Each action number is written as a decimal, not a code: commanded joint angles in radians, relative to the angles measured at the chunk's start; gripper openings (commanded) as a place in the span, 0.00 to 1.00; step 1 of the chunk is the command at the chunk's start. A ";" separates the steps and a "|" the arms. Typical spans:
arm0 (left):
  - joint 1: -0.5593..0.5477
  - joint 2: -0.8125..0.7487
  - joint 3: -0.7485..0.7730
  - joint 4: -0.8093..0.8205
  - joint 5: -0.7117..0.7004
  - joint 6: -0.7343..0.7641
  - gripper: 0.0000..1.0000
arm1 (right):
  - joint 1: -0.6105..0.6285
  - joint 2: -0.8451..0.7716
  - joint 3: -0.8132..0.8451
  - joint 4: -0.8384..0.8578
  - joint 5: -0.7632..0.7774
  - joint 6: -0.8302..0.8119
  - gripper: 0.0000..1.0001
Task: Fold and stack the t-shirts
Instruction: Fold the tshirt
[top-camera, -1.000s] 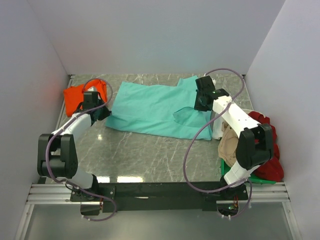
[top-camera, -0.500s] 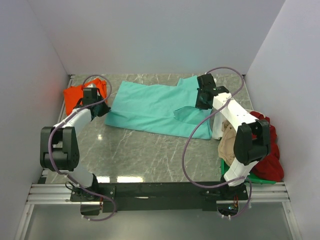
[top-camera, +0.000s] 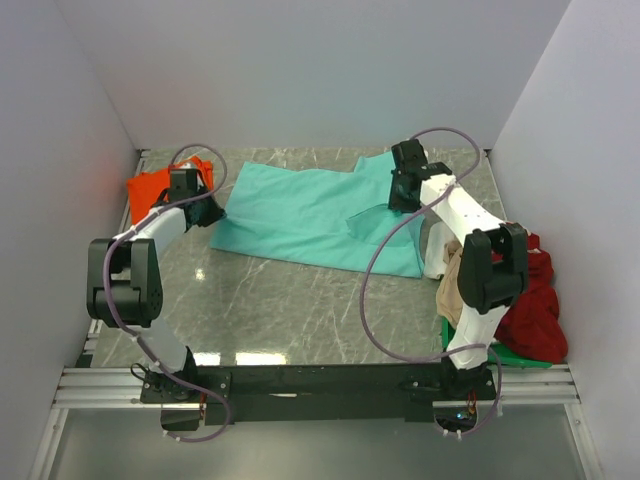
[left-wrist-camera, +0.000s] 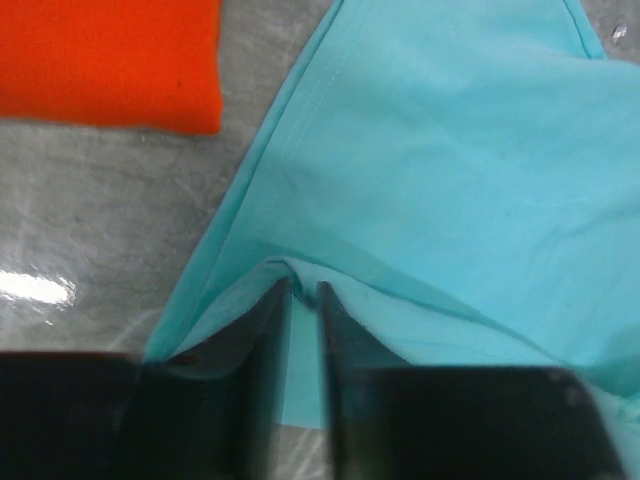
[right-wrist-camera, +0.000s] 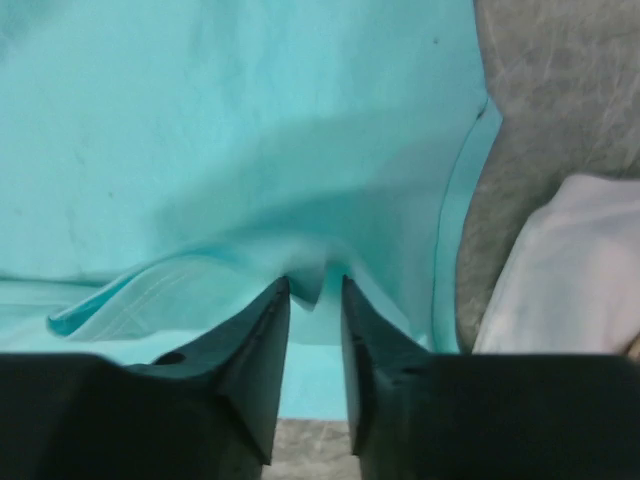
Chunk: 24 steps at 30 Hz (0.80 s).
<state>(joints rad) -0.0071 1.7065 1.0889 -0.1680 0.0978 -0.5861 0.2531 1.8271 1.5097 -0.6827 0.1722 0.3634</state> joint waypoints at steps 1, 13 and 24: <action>0.004 -0.013 0.069 -0.001 -0.006 0.003 0.45 | -0.024 0.032 0.114 -0.014 -0.004 -0.030 0.51; -0.057 -0.151 -0.006 0.085 -0.014 -0.007 0.86 | -0.018 -0.118 -0.052 0.061 -0.135 -0.023 0.69; -0.165 -0.009 -0.106 0.289 0.089 -0.076 0.85 | 0.038 -0.163 -0.345 0.288 -0.359 0.043 0.67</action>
<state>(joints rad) -0.1768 1.6279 0.9852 0.0189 0.1272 -0.6243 0.2832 1.6608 1.1725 -0.4931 -0.1238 0.3820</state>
